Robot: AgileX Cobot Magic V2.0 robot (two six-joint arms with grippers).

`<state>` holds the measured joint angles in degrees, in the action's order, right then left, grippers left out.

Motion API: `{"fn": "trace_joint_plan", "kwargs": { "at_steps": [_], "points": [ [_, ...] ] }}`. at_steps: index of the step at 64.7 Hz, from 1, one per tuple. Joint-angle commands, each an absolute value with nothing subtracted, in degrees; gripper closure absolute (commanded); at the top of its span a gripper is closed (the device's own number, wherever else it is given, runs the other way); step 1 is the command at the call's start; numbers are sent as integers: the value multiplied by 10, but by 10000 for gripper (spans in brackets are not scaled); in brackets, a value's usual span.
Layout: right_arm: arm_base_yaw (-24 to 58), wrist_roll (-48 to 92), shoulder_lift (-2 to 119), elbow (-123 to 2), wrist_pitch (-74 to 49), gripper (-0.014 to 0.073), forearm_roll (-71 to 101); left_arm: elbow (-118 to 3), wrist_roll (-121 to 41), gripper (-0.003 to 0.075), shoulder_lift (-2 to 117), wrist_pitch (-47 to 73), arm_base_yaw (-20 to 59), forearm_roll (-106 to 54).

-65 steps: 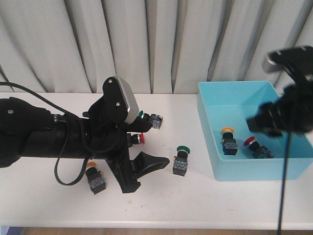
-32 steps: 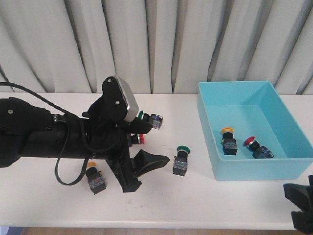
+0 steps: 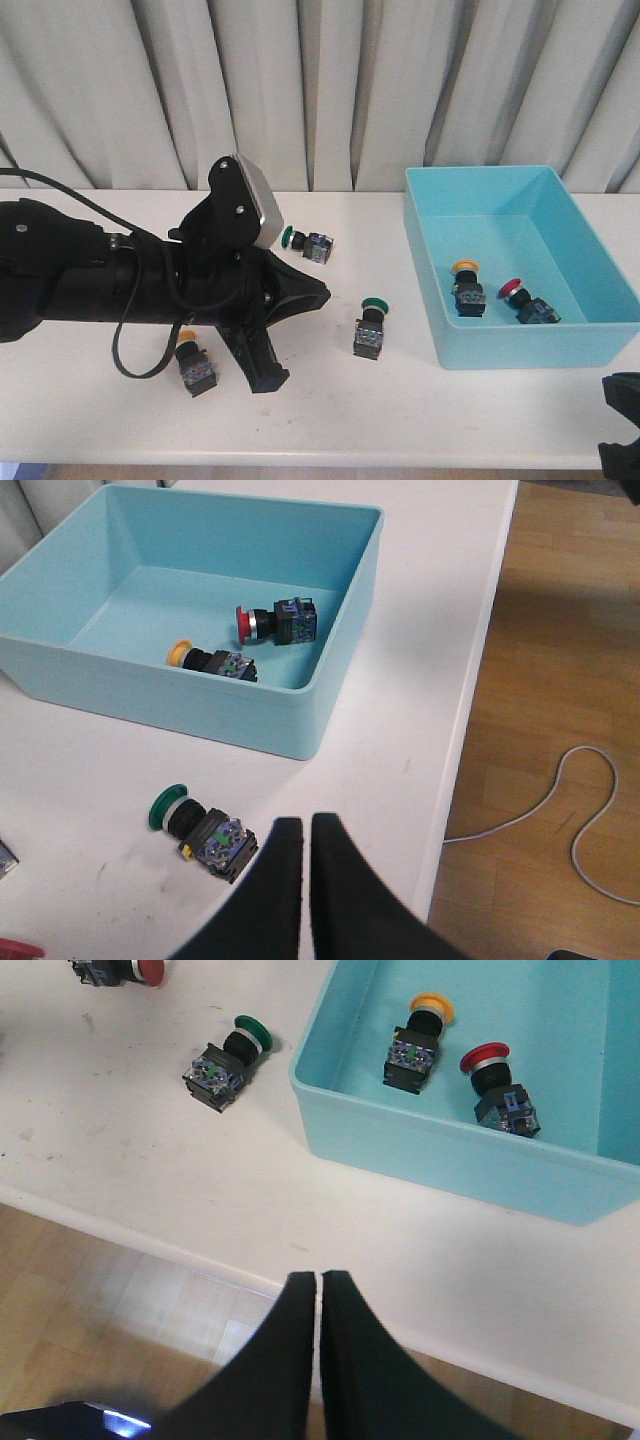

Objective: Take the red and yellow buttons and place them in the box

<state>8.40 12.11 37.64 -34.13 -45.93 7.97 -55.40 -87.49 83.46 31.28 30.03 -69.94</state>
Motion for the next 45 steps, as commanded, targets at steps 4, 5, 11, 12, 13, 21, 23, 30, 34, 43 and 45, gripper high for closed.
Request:
{"fn": "trace_joint_plan", "kwargs": {
  "at_steps": [4,5,11,12,13,21,23,30,34,43,45],
  "points": [
    [82,118,376,-357,-436,601,85,-567,-869,728,819,312,303,-722],
    [82,118,376,-357,-436,601,85,-567,-869,728,819,312,303,-722],
    [82,118,376,-357,-436,601,85,-567,-869,728,819,312,303,-722],
    [82,118,376,-357,-436,601,85,-567,-869,728,819,312,303,-722],
    [82,118,376,-357,-436,601,85,-567,-869,727,819,312,303,-722],
    [82,119,376,-357,-436,601,85,-567,-870,727,819,312,303,-722],
    [82,119,376,-357,-436,601,85,-567,-870,727,819,323,303,-722],
    [82,119,376,-357,-436,601,88,-567,-882,727,819,295,296,-722],
    [82,119,376,-357,-436,601,84,-566,-881,727,819,292,296,-721],
    [82,119,376,-357,-436,601,88,-566,-876,727,819,264,296,-723],
    [82,119,376,-357,-436,601,88,-566,-864,727,818,248,296,-723]
  ]
}}
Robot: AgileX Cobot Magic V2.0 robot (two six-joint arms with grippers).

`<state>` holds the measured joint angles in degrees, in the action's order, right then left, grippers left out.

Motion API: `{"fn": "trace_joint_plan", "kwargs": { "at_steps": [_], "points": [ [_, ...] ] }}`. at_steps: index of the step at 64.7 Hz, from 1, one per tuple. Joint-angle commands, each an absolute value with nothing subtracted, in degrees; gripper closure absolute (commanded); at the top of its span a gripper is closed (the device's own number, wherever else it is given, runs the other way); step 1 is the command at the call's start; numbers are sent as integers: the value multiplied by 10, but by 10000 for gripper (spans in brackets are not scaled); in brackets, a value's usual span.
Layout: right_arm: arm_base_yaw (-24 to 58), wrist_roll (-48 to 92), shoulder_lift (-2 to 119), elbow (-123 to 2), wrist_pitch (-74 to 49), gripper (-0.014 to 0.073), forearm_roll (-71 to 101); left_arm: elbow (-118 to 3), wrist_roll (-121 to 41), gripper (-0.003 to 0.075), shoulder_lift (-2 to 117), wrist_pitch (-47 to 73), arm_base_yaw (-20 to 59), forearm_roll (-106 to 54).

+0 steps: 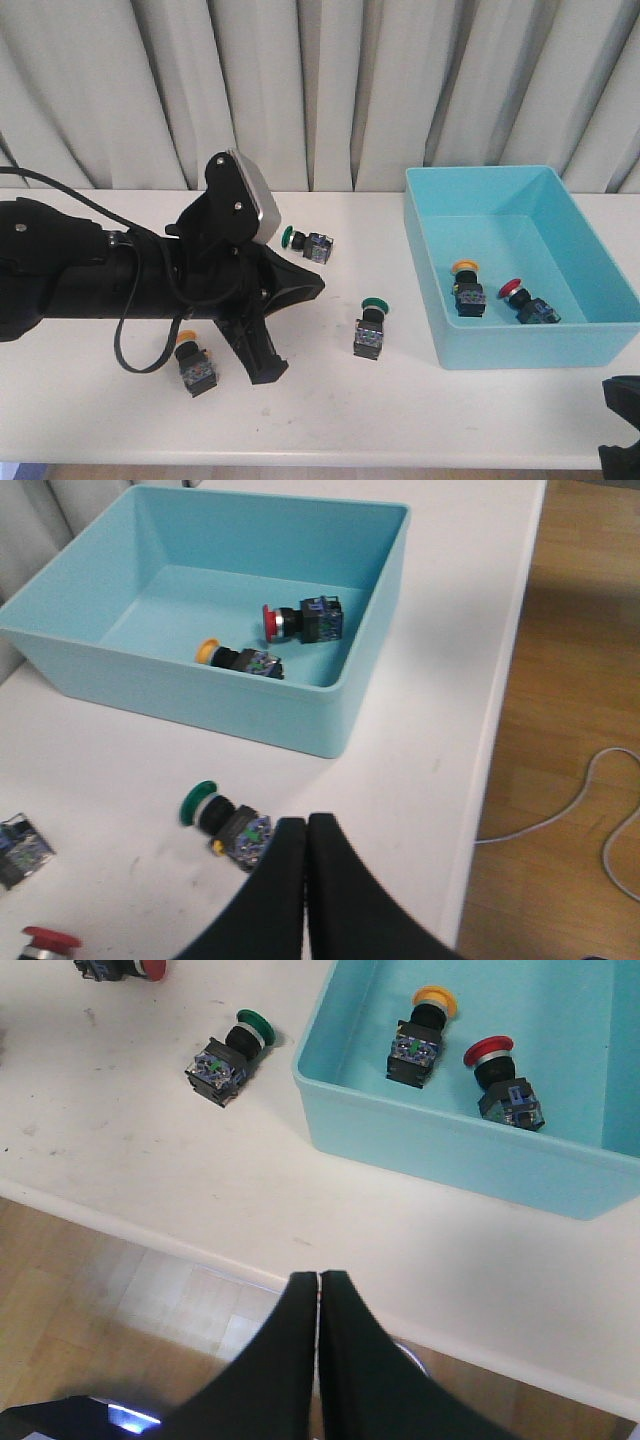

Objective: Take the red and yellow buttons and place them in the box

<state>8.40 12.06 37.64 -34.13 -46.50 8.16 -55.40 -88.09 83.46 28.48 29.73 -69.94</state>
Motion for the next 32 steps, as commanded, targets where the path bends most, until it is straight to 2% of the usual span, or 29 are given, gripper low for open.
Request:
{"fn": "trace_joint_plan", "kwargs": {
  "at_steps": [1,6,24,32],
  "points": [
    [82,119,376,-357,-436,601,88,-566,-855,727,817,241,296,-722],
    [82,119,376,-357,-436,601,92,-566,-784,727,801,200,296,-682],
    [82,119,376,-357,-436,601,92,-503,-337,727,640,116,283,-289],
    [82,119,376,-357,-436,601,92,-430,-265,727,525,97,257,-225]
  ]
}}
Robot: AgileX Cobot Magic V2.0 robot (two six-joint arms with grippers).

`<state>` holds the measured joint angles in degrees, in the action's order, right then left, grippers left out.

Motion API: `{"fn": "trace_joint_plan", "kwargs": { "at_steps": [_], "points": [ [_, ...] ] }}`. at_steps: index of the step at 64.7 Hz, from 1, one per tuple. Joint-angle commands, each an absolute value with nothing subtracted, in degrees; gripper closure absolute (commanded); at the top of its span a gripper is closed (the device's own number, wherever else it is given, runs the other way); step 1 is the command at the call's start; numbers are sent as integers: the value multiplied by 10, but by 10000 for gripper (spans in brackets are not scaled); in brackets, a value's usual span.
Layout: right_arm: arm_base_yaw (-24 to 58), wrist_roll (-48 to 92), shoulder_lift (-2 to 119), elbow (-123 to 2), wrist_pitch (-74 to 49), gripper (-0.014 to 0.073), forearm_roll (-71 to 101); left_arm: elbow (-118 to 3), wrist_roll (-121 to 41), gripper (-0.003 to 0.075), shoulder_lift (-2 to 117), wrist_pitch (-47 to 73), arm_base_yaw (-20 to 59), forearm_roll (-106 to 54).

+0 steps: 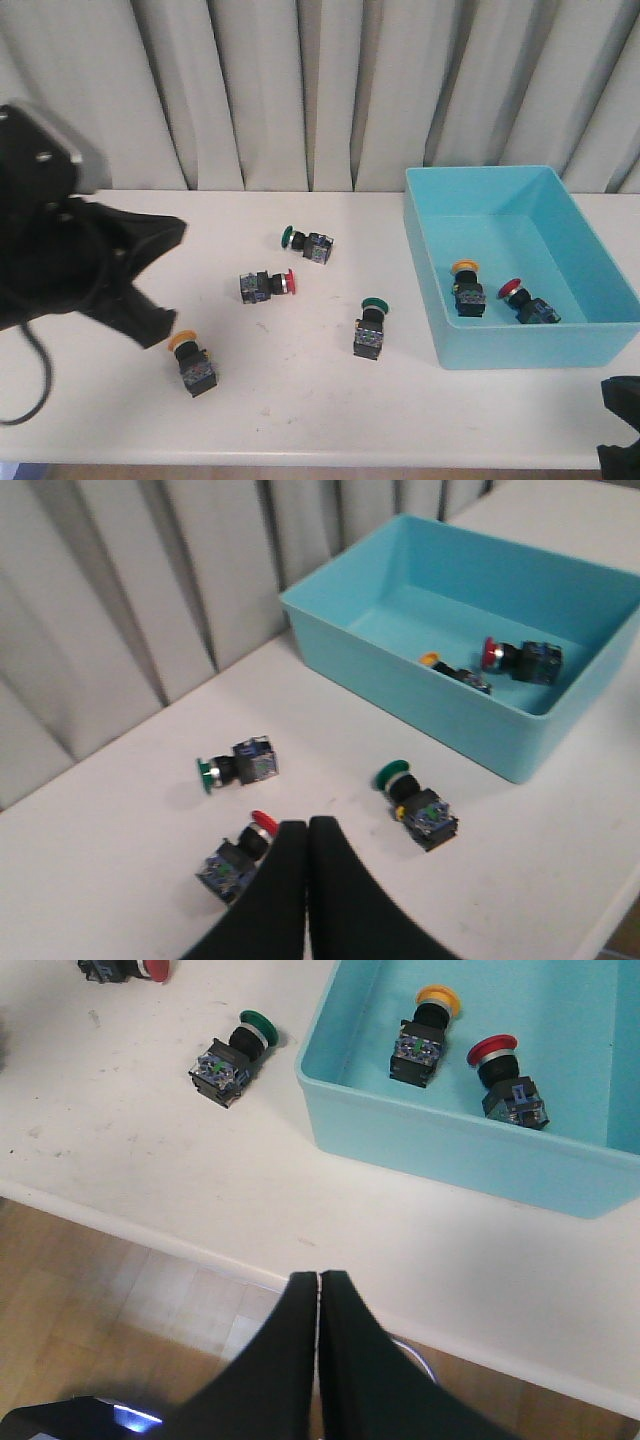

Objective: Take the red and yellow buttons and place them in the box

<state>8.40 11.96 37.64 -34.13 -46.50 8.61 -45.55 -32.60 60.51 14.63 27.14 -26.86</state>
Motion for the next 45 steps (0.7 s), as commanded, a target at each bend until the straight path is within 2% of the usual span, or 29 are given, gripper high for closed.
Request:
{"fn": "trace_joint_plan", "kwargs": {
  "at_steps": [1,13,25,37,45],
  "points": [
    [82,119,376,-357,-436,601,92,-421,-265,727,513,94,254,-222],
    [82,119,376,-357,-436,601,92,-263,-239,727,323,0,218,-173],
    [82,119,376,-357,-436,601,92,-74,-172,727,139,-81,125,-144],
    [82,119,376,-357,-436,601,92,26,20,727,13,-76,53,31],
    [82,119,376,-357,-436,601,92,42,72,727,-13,-22,29,56]
  ]
}}
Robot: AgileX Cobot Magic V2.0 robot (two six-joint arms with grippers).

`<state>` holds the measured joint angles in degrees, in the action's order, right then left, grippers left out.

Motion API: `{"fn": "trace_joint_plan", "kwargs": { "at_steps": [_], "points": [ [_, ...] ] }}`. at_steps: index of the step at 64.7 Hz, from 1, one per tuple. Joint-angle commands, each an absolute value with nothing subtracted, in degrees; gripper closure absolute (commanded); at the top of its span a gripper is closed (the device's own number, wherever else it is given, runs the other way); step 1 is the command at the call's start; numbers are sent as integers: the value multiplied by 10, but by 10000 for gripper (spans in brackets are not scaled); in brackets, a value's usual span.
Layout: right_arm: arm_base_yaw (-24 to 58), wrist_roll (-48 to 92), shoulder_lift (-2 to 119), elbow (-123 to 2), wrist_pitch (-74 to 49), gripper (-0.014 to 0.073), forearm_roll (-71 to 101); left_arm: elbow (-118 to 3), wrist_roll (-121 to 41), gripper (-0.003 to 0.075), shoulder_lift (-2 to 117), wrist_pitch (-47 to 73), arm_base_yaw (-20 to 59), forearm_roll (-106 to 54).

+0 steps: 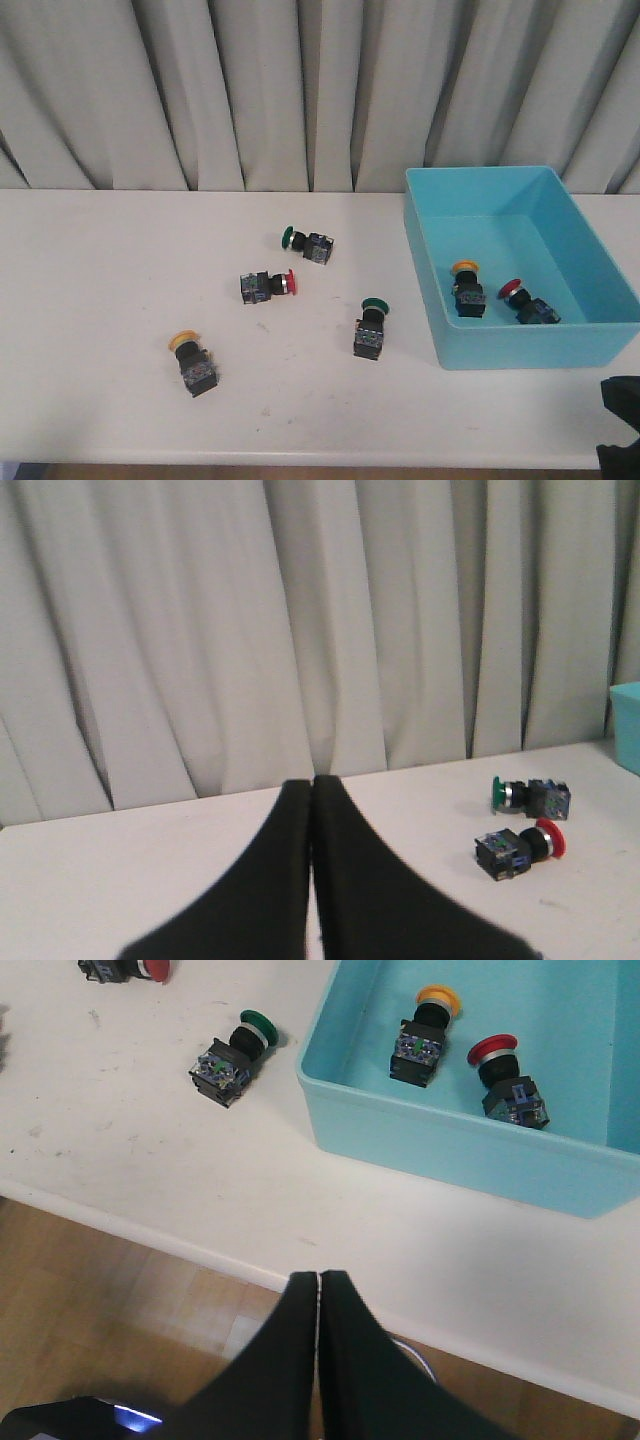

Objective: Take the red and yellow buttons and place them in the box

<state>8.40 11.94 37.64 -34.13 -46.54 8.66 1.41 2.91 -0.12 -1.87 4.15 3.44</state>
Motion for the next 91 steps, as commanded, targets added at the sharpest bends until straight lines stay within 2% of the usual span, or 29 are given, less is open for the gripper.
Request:
{"fn": "trace_joint_plan", "kwargs": {
  "at_steps": [1,57,65,76,91],
  "points": [
    [82,119,376,-357,-436,601,92,42,70,727,-12,-16,27,56],
    [82,119,376,-357,-436,601,92,42,55,727,-14,0,24,56],
    [64,143,327,-324,-341,600,62,42,55,727,-14,0,24,56],
    [29,166,176,-198,-163,599,60,42,55,727,-14,0,24,56],
    [30,150,54,-93,-80,598,80,42,55,727,-14,0,25,56]
  ]
}}
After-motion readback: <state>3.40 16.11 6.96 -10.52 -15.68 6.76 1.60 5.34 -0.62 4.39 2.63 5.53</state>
